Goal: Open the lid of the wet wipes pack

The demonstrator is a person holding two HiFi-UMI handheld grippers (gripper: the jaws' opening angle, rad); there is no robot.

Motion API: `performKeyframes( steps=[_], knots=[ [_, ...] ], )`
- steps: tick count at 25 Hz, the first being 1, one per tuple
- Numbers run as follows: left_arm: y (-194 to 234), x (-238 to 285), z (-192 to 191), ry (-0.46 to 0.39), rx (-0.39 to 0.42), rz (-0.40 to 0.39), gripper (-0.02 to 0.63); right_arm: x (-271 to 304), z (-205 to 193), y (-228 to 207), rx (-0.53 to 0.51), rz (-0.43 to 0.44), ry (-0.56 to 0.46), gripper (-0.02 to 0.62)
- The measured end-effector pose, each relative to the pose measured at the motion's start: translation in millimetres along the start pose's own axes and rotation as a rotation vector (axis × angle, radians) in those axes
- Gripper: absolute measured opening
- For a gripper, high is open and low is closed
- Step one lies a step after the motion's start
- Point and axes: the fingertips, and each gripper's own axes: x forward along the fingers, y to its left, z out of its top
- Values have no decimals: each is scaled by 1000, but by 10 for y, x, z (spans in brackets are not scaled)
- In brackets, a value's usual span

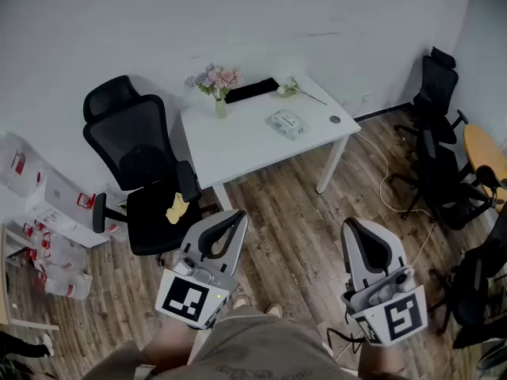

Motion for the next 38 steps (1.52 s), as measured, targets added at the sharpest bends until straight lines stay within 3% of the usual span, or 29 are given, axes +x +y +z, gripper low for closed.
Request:
performKeyframes(
  steps=[20, 27, 29, 38],
  knots=[
    [-95, 396, -137, 12, 34, -17, 15, 100, -310, -315, 72, 25, 8, 34],
    [51, 609, -336, 25, 36, -25, 15, 323, -445, -501, 123, 21, -27, 65],
    [79, 704, -399, 26, 34, -33, 15, 397, -532, -552, 127, 22, -16, 94],
    [457, 1275, -595, 40, -2, -43, 15, 967, -884, -888, 130, 26, 48, 103]
  ],
)
